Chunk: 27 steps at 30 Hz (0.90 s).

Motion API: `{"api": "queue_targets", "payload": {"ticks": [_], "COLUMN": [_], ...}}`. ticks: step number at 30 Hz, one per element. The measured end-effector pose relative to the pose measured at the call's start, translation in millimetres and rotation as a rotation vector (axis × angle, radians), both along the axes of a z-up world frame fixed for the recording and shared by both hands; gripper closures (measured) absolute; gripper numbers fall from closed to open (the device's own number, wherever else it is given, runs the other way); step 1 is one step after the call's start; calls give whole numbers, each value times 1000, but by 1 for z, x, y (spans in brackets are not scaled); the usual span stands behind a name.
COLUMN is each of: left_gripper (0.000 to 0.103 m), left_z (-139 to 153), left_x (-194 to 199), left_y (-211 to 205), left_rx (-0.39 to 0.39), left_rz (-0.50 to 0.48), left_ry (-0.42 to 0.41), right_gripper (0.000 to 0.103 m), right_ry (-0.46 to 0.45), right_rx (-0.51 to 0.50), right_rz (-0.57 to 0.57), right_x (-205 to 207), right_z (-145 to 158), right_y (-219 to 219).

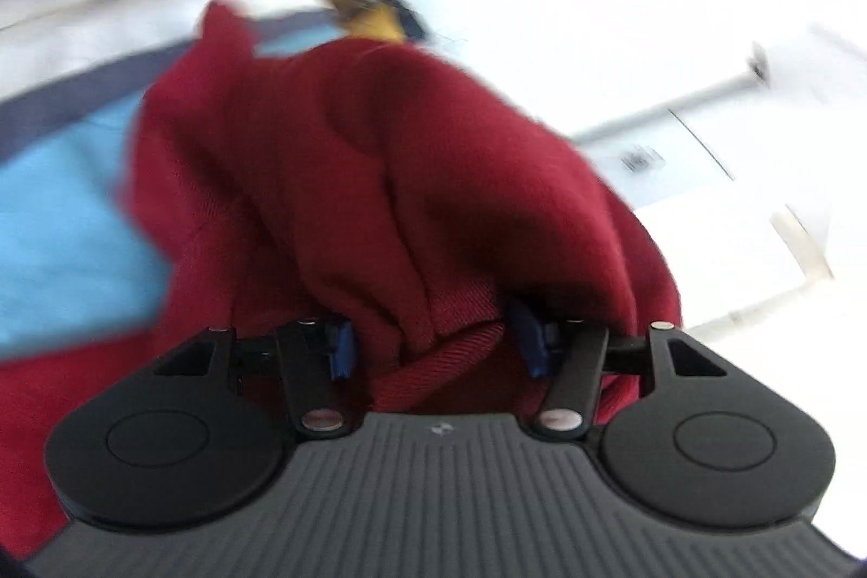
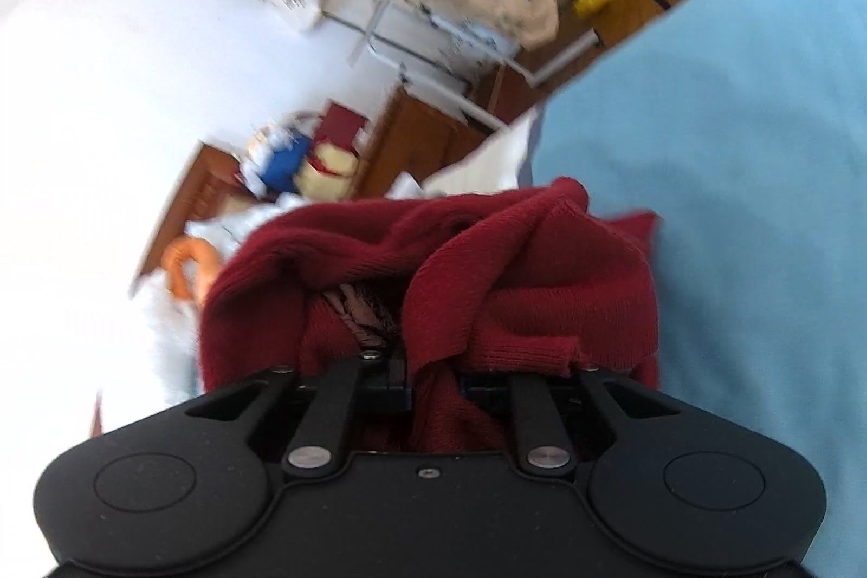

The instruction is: Fold clothes

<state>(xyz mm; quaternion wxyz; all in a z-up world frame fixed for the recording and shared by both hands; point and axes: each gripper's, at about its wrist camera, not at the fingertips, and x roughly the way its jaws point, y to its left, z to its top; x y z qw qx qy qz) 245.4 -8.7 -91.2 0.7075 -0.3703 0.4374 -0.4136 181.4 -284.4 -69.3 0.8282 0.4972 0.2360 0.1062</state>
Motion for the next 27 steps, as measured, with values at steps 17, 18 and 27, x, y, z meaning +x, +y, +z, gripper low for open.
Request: {"api": "queue_targets", "payload": {"ticks": [17,18,27], "left_gripper": [49,49,49], "left_z": [160,168,236], "left_x": [-171,-179,-252], "left_y": [-89,-95,-150], "left_rx": [-203,-216,-251], "left_rz": [-486,-506,-581], "left_ry": [-327,-336,-503], "right_gripper": [85,85,86], "right_ry": [-109,-106,-156], "right_rx": [-398,-434,-736], "right_rz": [-79,-87,-215], "right_x": [-266,-280,-367], "right_z": [164,177,268], "right_y": [-48,-47,-59]}}
